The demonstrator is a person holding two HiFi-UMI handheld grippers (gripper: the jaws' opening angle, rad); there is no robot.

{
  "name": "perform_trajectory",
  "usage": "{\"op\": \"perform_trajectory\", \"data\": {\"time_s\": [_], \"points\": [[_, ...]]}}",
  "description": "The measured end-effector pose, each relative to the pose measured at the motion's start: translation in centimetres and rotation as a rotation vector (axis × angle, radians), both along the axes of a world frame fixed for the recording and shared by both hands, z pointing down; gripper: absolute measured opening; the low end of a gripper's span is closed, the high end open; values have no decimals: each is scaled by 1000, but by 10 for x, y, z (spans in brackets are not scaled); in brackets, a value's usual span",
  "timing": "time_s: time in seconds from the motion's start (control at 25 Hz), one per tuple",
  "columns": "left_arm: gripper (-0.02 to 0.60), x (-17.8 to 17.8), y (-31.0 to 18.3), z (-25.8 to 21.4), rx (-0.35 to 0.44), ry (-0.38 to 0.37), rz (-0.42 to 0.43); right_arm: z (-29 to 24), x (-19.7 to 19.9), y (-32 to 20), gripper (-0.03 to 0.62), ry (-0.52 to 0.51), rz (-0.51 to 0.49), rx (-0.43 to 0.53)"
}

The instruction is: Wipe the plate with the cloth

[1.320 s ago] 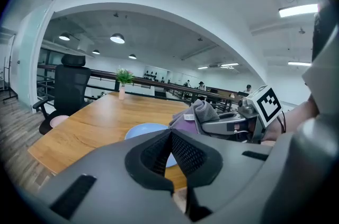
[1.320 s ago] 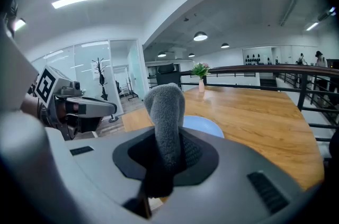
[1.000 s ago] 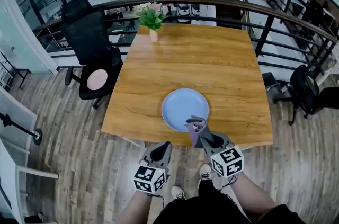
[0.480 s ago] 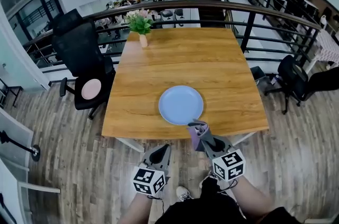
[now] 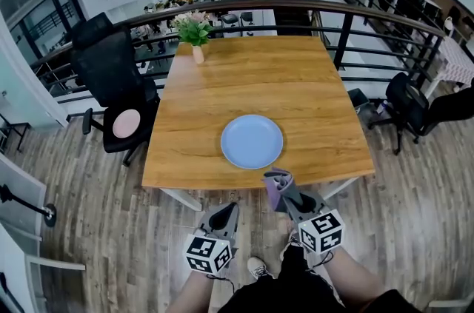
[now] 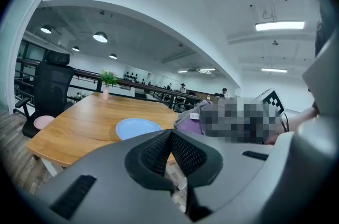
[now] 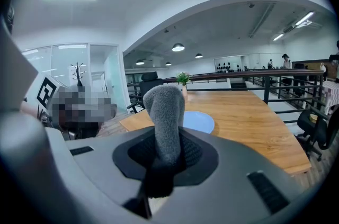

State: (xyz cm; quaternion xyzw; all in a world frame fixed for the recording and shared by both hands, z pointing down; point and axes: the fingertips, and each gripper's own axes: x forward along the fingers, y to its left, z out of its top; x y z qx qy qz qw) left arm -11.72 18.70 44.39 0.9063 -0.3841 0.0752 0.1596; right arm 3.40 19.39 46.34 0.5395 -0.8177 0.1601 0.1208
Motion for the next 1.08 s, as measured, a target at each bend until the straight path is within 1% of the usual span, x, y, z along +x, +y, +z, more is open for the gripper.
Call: {"op": "perform_trajectory", "data": {"time_s": [1.08], "points": [[18, -3, -3, 2, -4, 1, -2, 0, -1, -2, 71, 6, -1, -5]]}}
